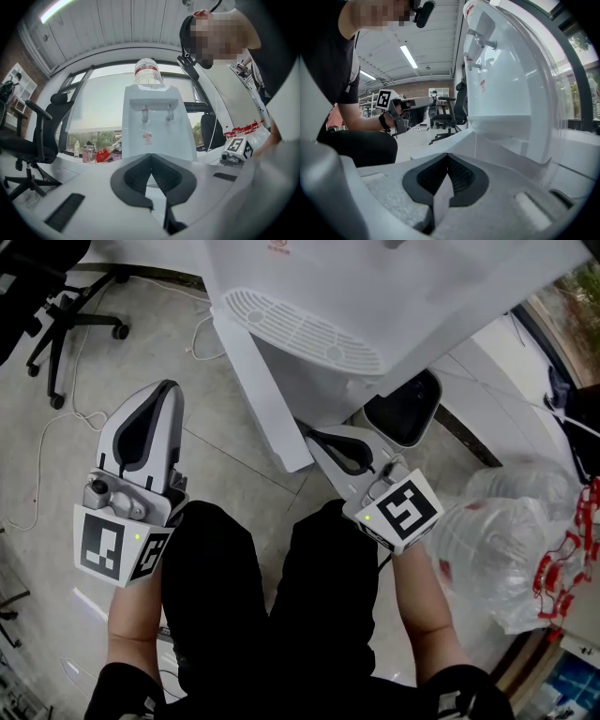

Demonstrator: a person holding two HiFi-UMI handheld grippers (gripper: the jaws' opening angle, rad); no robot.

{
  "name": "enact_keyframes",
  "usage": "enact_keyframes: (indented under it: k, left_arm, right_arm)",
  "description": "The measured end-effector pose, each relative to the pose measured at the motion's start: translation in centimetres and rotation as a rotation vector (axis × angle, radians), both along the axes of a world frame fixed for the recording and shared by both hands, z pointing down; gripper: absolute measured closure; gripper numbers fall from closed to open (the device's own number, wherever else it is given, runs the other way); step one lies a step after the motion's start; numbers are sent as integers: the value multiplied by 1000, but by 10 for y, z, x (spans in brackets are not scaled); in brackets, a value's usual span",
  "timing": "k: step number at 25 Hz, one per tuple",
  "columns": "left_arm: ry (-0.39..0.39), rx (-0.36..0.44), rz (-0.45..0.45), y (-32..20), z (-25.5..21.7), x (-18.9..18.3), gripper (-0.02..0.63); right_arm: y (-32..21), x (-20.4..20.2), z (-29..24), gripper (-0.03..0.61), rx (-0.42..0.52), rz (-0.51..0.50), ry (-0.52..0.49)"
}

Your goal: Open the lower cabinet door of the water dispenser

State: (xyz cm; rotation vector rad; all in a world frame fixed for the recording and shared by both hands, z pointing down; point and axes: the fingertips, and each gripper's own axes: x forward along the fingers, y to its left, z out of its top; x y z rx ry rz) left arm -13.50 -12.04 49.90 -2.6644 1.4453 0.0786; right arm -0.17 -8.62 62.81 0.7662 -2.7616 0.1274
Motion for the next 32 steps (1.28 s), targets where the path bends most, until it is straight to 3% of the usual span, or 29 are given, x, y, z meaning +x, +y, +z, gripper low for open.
enact_keyframes:
  k: [4,8,19,24,32]
  left_arm:
    - [-3,4,-23,2,-1,-13,606]
    - [-11,8,-51,4,-2,-28,606]
    - [-14,25,-93,9,-1,-56,606]
    - [-18,19,-98,9,4,-61,606]
    - [-31,-3,-114,10,7,-71,606]
  right_arm:
    - [0,-19,-5,574,25,-36,27]
    - [1,-45,-17,574,94,-139,-24]
    - [9,-87,-14,574,104,-259,7]
    - [11,-99,-6,574,107,-309,75]
    - [13,-123,-5,574,85,-372,72]
